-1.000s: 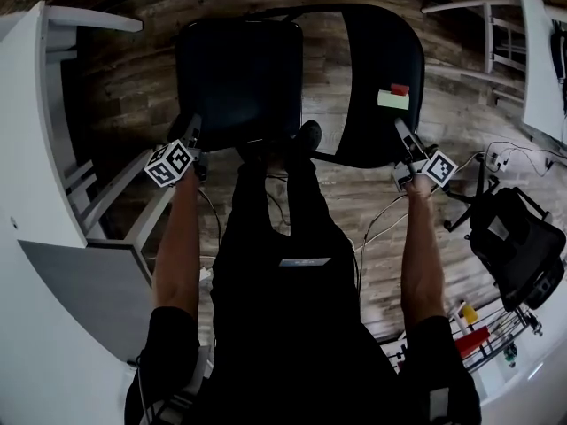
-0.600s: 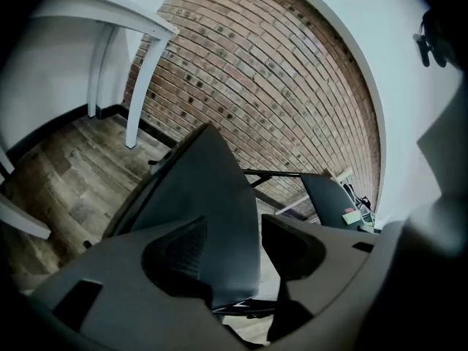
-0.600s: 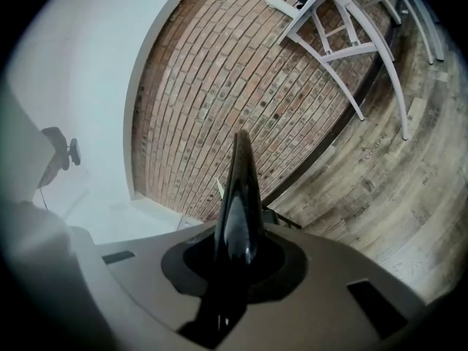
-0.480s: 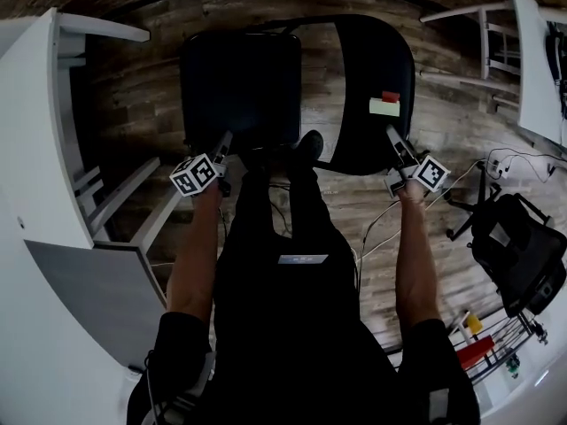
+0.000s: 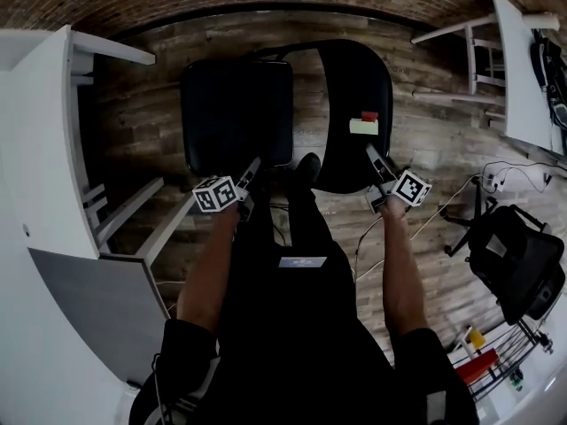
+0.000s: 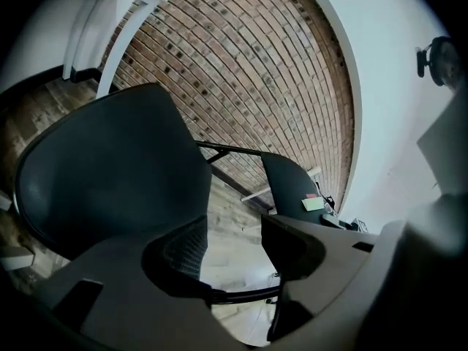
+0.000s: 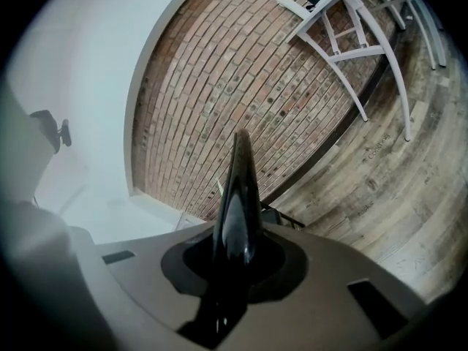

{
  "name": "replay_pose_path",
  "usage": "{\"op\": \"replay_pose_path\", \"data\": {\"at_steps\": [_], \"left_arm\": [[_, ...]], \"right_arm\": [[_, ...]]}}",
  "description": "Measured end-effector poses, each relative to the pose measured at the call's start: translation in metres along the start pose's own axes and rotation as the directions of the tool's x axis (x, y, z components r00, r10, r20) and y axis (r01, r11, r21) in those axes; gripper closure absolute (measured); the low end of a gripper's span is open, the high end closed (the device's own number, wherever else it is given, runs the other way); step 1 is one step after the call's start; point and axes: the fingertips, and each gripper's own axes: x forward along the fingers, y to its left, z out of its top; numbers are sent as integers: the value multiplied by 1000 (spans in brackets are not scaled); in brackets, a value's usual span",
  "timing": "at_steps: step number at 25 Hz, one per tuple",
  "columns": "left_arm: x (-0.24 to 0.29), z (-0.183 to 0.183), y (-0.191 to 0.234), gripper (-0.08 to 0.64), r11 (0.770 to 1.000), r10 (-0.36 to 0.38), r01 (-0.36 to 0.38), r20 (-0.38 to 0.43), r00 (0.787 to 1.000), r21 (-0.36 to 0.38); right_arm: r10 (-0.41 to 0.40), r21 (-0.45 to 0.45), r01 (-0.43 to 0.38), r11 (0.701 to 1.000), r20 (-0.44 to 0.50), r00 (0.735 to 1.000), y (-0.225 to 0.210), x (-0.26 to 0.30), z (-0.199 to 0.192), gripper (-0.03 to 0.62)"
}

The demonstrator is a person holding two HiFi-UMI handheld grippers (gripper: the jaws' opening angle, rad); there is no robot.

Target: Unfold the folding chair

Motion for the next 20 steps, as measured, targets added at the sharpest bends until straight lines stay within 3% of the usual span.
{"op": "replay_pose_path", "data": {"at_steps": [5, 12, 20], "left_arm": [[6, 3, -35, 310, 992, -125, 125, -5, 992, -22], [9, 8, -80, 312, 956, -291, 289, -28, 956, -52], [14, 4, -113, 313, 920, -391, 387, -68, 918, -62]], "right_arm": [[-7, -5, 7, 1000, -3, 1000, 15, 11, -11, 525], [-36, -17, 36, 999, -7, 999, 26, 25, -22, 523], [-60, -32, 59, 998, -11, 998, 51, 46, -42, 518]]}}
